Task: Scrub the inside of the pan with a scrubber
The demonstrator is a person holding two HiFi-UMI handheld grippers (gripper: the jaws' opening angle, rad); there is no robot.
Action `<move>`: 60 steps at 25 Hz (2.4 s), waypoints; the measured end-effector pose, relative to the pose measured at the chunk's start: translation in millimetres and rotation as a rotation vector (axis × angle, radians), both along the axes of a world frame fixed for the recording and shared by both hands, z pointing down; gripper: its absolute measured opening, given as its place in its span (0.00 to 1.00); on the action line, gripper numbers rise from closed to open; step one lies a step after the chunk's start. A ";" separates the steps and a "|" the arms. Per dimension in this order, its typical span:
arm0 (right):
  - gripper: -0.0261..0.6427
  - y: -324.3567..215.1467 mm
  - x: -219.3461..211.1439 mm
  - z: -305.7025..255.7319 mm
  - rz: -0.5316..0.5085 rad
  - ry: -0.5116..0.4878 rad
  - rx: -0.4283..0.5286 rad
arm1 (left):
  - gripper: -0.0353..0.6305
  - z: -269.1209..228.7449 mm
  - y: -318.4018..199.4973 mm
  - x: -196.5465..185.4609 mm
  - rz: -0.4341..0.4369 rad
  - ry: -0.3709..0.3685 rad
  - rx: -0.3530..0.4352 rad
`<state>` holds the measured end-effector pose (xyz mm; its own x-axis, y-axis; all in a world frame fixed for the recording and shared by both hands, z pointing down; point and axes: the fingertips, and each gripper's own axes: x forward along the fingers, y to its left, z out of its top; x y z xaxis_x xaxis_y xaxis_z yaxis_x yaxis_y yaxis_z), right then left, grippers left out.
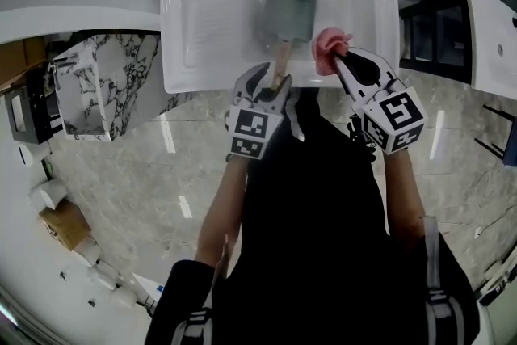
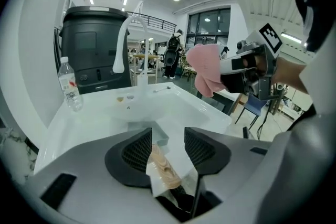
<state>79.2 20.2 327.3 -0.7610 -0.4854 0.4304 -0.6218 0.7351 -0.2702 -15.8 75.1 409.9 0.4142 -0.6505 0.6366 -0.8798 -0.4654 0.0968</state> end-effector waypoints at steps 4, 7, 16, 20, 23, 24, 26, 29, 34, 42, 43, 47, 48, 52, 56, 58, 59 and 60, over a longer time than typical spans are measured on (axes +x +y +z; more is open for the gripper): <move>0.10 -4.4 -9.0 20.4 -0.013 0.025 -0.026 | 0.35 28.4 -9.8 -2.9 -0.035 0.000 -0.040; 0.10 -13.1 -16.6 35.2 -0.015 0.049 -0.043 | 0.35 53.0 -16.4 -3.3 -0.049 0.014 -0.110; 0.10 -38.4 -42.0 76.0 -0.046 0.111 -0.085 | 0.35 106.7 -29.4 -2.7 -0.080 -0.015 -0.260; 0.10 -48.4 -55.5 97.3 -0.074 0.133 -0.094 | 0.35 124.7 -31.7 -2.5 -0.069 -0.031 -0.303; 0.10 -57.3 -67.0 116.3 -0.097 0.152 -0.102 | 0.35 130.9 -32.3 -3.3 -0.073 -0.019 -0.323; 0.10 -60.6 -71.0 123.3 -0.106 0.159 -0.104 | 0.35 131.5 -32.7 -2.7 -0.074 -0.014 -0.327; 0.10 -67.0 -79.4 138.1 -0.126 0.180 -0.111 | 0.35 131.9 -33.8 -1.5 -0.071 -0.014 -0.332; 0.10 -73.6 -93.3 162.6 -0.170 0.223 -0.124 | 0.35 132.2 -33.1 -1.4 -0.071 -0.019 -0.341; 0.10 -80.4 -116.2 203.4 -0.262 0.273 -0.156 | 0.34 131.8 -35.5 -0.9 -0.077 -0.041 -0.340; 0.11 -92.0 -147.6 267.5 -0.457 0.376 -0.193 | 0.34 133.4 -35.9 -1.4 -0.085 -0.042 -0.358; 0.11 -89.1 -150.9 273.8 -0.507 0.385 -0.205 | 0.34 133.5 -35.9 -0.9 -0.085 -0.045 -0.355; 0.11 -81.4 -163.9 293.1 -0.654 0.378 -0.270 | 0.34 133.7 -35.0 -0.2 -0.081 -0.049 -0.354; 0.10 -81.0 -166.7 296.8 -0.677 0.377 -0.283 | 0.34 133.7 -35.2 -0.4 -0.081 -0.049 -0.356; 0.10 -78.0 -176.4 303.1 -0.756 0.356 -0.312 | 0.34 134.3 -35.5 -0.5 -0.079 -0.046 -0.358; 0.10 -68.5 -181.8 299.7 -0.841 0.303 -0.340 | 0.34 134.4 -35.1 -0.8 -0.079 -0.045 -0.357; 0.10 -62.7 -182.0 296.5 -0.892 0.282 -0.359 | 0.34 134.3 -34.9 -0.8 -0.078 -0.043 -0.359; 0.10 -60.5 -181.9 295.3 -0.912 0.276 -0.365 | 0.34 134.4 -35.0 -0.7 -0.077 -0.043 -0.359; 0.10 -58.6 -181.9 294.3 -0.930 0.272 -0.370 | 0.34 134.4 -35.1 -0.4 -0.077 -0.043 -0.359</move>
<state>-102.7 -38.4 621.6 -0.6221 0.4419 0.6463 0.0751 0.8554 -0.5125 -16.2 40.0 544.4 0.3406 -0.4109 0.8457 -0.9176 -0.3413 0.2038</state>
